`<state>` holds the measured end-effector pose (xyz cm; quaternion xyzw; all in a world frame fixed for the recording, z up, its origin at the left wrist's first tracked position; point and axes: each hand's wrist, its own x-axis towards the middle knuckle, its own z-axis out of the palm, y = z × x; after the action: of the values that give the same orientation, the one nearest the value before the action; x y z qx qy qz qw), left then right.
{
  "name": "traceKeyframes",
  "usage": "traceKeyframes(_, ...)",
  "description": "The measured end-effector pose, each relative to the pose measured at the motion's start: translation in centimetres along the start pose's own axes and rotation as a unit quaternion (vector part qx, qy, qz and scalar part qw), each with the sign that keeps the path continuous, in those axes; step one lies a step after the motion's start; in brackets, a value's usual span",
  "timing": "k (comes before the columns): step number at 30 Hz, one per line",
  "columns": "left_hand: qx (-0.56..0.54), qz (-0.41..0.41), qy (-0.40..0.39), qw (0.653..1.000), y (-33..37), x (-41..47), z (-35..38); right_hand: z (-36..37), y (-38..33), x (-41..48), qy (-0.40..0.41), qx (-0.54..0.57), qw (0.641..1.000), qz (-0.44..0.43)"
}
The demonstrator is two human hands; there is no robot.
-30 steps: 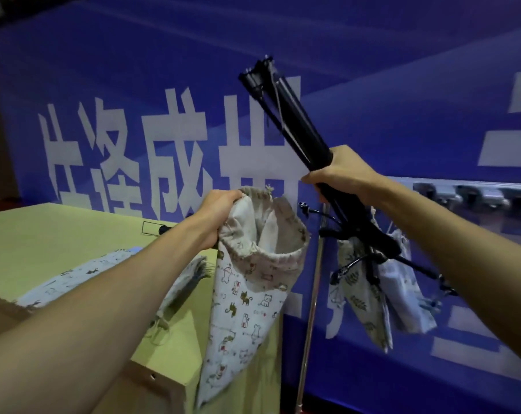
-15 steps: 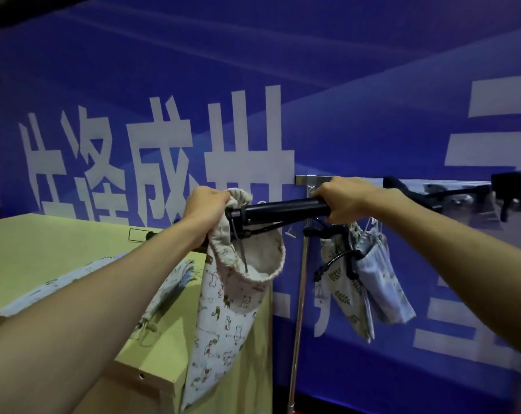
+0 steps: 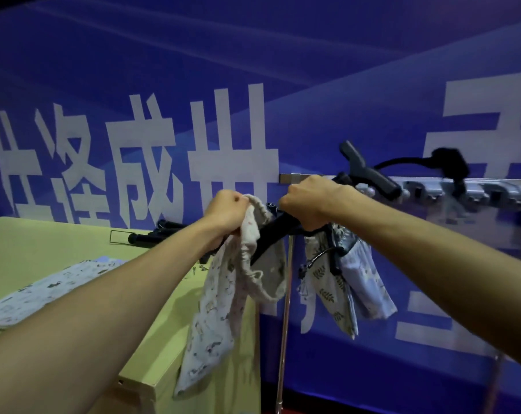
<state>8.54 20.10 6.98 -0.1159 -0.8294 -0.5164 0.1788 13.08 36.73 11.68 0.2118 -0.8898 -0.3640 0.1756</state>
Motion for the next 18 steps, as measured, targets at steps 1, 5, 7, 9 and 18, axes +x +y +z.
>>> traceKeyframes(1, -0.089, -0.032, -0.003, 0.995, 0.7, 0.0, 0.5, -0.1, -0.3, 0.1, 0.011, -0.008, 1.0, -0.011)
traceKeyframes(5, -0.169, -0.078, 0.043, 0.982, 1.2, 0.1, 1.3, 0.0, -0.9, 0.5, 0.061, -0.027, 0.998, -0.019)
traceKeyframes(7, -0.113, -0.058, 0.056, 0.99, 0.3, -0.4, 1.8, 0.2, -0.5, 0.7, 0.095, -0.035, 0.995, -0.013)
traceKeyframes(9, -0.109, -0.057, 0.02, 0.992, -0.2, -1.3, 2.7, 0.3, -0.2, 0.9, 0.125, -0.042, 0.991, -0.015)
traceKeyframes(18, -0.161, -0.046, -0.212, 0.963, -1.1, -2.6, 4.2, 3.1, -0.1, 2.6, 0.209, -0.043, 0.973, -0.085)
